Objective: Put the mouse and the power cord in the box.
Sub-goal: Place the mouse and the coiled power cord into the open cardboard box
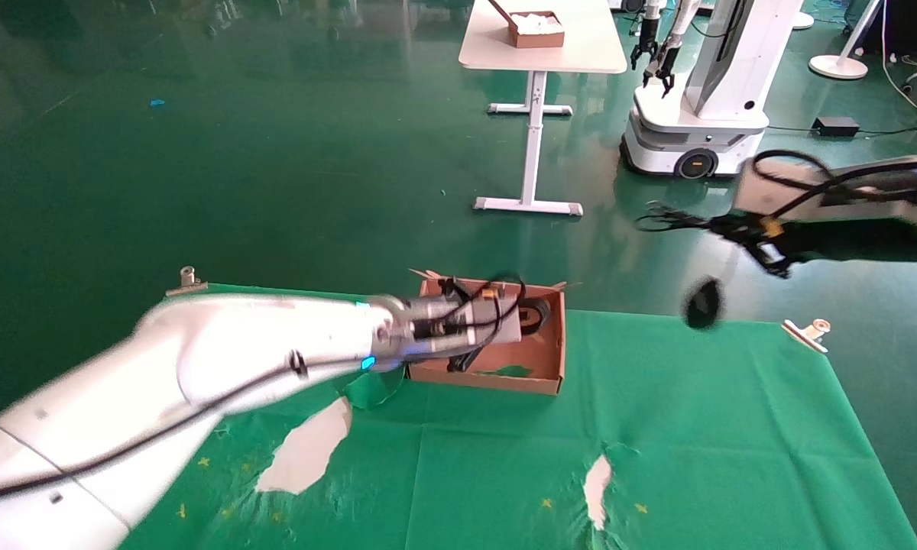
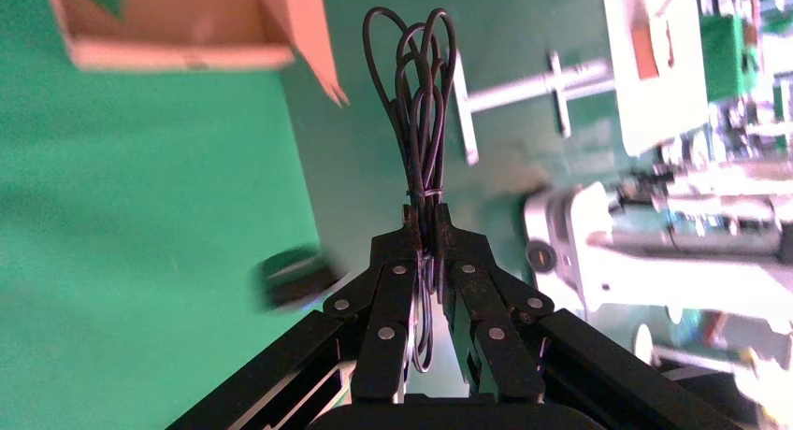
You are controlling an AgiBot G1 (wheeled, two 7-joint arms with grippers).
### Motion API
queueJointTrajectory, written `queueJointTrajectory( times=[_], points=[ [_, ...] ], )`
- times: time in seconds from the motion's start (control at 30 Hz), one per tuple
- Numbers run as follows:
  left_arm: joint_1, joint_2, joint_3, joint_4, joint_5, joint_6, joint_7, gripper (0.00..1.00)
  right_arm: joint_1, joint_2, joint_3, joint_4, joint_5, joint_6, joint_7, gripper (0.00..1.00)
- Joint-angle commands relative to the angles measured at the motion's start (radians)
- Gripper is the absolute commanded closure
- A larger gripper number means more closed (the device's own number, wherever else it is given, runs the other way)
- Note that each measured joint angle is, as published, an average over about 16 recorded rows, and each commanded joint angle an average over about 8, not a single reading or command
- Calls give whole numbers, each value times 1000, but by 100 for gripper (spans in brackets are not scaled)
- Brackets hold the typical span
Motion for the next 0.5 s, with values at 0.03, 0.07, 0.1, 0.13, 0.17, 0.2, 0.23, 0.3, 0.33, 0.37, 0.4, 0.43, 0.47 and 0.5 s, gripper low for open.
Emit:
queueJointTrajectory(
  times=[0.03, 0.07, 0.1, 0.13, 0.17, 0.2, 0.23, 0.3, 0.33, 0.37, 0.4, 0.43, 0.47, 0.5],
  points=[
    [16, 1, 67, 6, -7, -78, 30, 74, 10, 16, 4, 4, -5, -2, 0, 100],
    [16, 1, 93, 11, -12, -96, 30, 61, 14, 21, 6, 3, -5, -5, -1, 100],
    [14, 1, 117, 14, -18, -110, 30, 49, 17, 25, 7, 3, -3, -7, -2, 100],
    [11, 1, 140, 17, -24, -122, 27, 36, 21, 28, 9, 2, -1, -9, -4, 100],
    [7, 1, 161, 20, -31, -132, 25, 24, 24, 30, 10, 1, 2, -12, -6, 100],
    [3, 1, 180, 22, -38, -140, 21, 11, 27, 30, 12, 0, 5, -13, -8, 100],
    [-1, 1, 198, 25, -46, -146, 16, 0, 29, 30, 13, 0, 9, -15, -10, 100],
    [-9, 1, 229, 28, -64, -160, 5, 0, 34, 27, 16, -2, 17, -17, -14, 100],
    [-13, 1, 243, 29, -72, -166, 0, 0, 36, 25, 17, -4, 21, -17, -17, 100],
    [-17, 1, 257, 30, -81, -171, -5, 0, 38, 22, 18, -7, 24, -16, -20, 100],
    [-20, 1, 270, 31, -89, -177, -9, 0, 40, 20, 19, -10, 28, -16, -22, 100],
    [-24, 1, 282, 32, -96, -182, -13, 0, 41, 17, 20, -12, 30, -16, -25, 100],
    [-27, 1, 295, 33, -104, -187, -16, 0, 43, 15, 20, -15, 33, -15, -28, 100],
    [-30, 1, 306, 34, -111, -192, -19, 0, 43, 13, 21, -17, 35, -15, -30, 100]
  ],
)
